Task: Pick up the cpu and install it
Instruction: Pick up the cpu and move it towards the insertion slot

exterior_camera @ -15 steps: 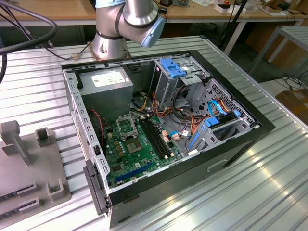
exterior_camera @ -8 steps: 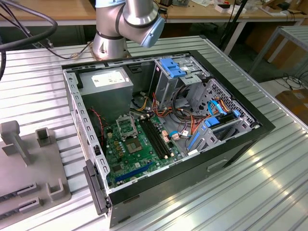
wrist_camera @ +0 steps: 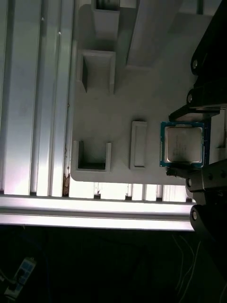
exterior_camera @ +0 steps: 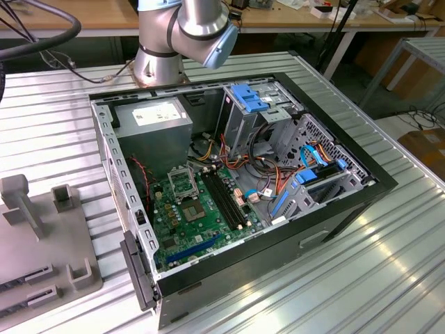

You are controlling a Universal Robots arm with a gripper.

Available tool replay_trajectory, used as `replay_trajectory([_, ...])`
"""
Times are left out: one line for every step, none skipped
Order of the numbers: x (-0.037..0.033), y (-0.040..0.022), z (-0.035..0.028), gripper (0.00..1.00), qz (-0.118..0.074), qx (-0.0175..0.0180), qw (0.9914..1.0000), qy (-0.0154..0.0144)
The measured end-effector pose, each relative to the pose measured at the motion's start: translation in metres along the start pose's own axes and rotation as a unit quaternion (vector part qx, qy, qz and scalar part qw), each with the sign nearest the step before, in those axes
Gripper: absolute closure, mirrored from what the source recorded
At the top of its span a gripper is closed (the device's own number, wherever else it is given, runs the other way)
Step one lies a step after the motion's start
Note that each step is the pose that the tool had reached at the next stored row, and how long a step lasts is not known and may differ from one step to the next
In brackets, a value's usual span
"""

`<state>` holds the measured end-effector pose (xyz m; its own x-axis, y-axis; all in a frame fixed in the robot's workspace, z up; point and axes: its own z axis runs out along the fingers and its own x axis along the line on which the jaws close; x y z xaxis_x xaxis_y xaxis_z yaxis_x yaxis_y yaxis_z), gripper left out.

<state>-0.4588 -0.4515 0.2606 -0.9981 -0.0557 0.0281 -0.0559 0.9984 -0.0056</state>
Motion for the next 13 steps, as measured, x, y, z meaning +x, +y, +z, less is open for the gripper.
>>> replay_trajectory([0.0000, 0.0000, -0.0009, 0.53, 0.000, 0.0000, 1.00000, 0.0000])
replay_trajectory([0.0001, 0.0000, -0.0018, 0.53, 0.000, 0.0000, 1.00000, 0.0000])
replay_trajectory([0.0001, 0.0000, -0.0026, 0.53, 0.000, 0.0000, 1.00000, 0.0001])
replay_trajectory([0.0001, 0.0000, -0.0035, 0.53, 0.000, 0.0000, 1.00000, 0.0002])
replay_trajectory([0.0001, 0.0000, -0.0045, 0.53, 0.000, 0.0000, 1.00000, 0.0002])
replay_trajectory([0.0001, -0.0001, -0.0052, 0.53, 0.000, 0.0000, 1.00000, 0.0002])
replay_trajectory([0.0002, 0.0000, -0.0060, 0.53, 0.000, 0.0000, 1.00000, 0.0002])
replay_trajectory([0.0002, 0.0000, -0.0072, 0.53, 0.000, 0.0000, 1.00000, 0.0002])
replay_trajectory([0.0002, -0.0001, -0.0081, 0.53, 0.000, 0.0000, 1.00000, 0.0003])
replay_trajectory([0.0003, -0.0001, -0.0092, 0.53, 0.000, 0.0000, 1.00000, 0.0003])
replay_trajectory([0.0003, -0.0001, -0.0103, 0.53, 0.000, 0.0000, 1.00000, 0.0003])
replay_trajectory([0.0003, -0.0001, -0.0119, 0.53, 0.000, 0.0000, 1.00000, 0.0004])
replay_trajectory([0.0004, -0.0001, -0.0140, 0.53, 0.000, 0.0000, 1.00000, 0.0005])
